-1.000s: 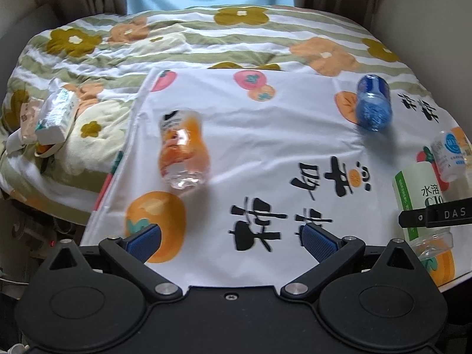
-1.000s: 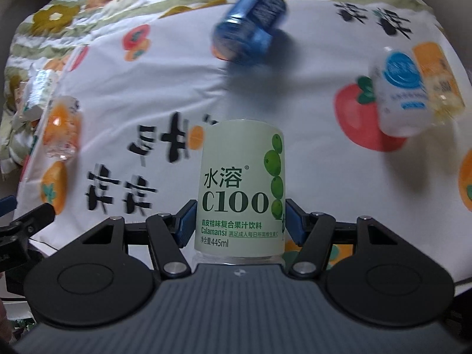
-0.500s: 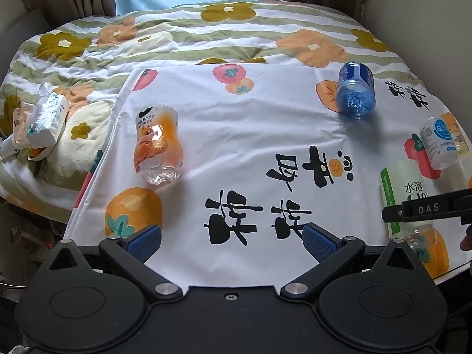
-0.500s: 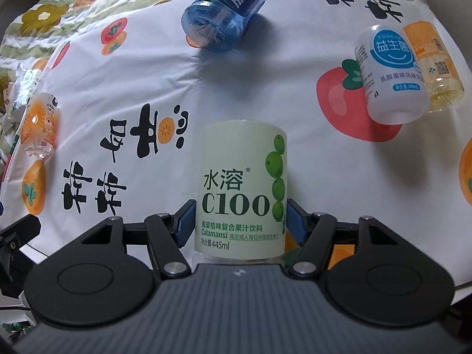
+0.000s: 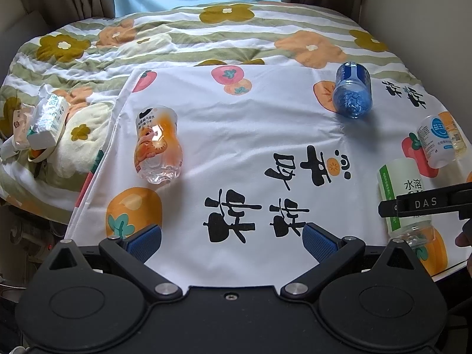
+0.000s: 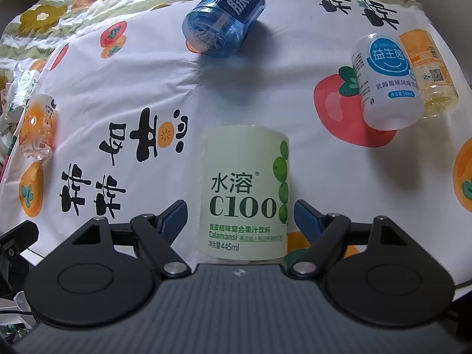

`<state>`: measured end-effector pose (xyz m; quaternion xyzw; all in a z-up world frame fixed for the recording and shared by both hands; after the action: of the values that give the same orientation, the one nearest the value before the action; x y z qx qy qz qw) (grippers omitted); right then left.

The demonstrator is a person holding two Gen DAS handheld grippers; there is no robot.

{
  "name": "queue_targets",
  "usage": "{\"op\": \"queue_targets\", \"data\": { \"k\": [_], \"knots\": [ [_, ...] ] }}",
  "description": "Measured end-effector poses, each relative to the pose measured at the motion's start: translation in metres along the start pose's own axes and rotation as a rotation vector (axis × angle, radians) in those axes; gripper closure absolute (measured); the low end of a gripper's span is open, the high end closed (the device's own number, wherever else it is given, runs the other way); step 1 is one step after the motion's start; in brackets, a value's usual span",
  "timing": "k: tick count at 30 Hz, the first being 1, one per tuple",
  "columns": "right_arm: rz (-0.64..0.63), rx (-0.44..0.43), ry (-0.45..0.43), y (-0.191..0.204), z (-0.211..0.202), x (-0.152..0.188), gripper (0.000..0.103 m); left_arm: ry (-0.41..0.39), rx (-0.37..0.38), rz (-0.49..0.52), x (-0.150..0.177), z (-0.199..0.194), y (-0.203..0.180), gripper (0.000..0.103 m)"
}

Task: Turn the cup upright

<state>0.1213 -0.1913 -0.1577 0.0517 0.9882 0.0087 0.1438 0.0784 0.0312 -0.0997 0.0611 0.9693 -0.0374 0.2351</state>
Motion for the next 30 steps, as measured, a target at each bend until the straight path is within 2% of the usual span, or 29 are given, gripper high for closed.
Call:
{"op": "queue_targets", "data": {
  "k": [12, 16, 21, 24, 26, 30],
  "knots": [
    [-0.003, -0.004, -0.014, -0.001, -0.007, -0.002, 0.009, -0.004, 0.002, 0.007, 0.0, -0.002, -0.003, 0.0],
    [0.013, -0.014, -0.041, -0.009, -0.023, -0.003, 0.009, -0.006, 0.009, 0.014, -0.003, -0.006, -0.01, 0.0],
    [0.067, -0.052, -0.117, -0.038, -0.066, -0.005, 0.009, -0.027, 0.036, 0.031, -0.017, -0.02, -0.031, 0.0],
    [0.106, -0.054, -0.174, -0.063, -0.094, -0.004, 0.005, -0.035, 0.074, 0.043, -0.029, -0.027, -0.052, 0.0],
    [0.121, -0.036, -0.213, -0.081, -0.109, -0.001, 0.001, -0.016, 0.105, 0.058, -0.039, -0.026, -0.069, 0.0],
    [0.108, 0.038, -0.261, -0.112, -0.125, 0.012, 0.0, 0.036, 0.146, 0.076, -0.056, -0.012, -0.106, 0.0]
  ]
}}
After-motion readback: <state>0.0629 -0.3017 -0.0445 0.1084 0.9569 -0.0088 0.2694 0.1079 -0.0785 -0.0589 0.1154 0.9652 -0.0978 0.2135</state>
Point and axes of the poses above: each gripper's, at about its wrist camera, not at the fingertips, and z roughly the way its jaws point, y to its left, x to its underside, the point moved 2 cm from there along z, roughly the way its jaws point, and after that the axes turned 7 degrees about x, right-handed, at the moved point
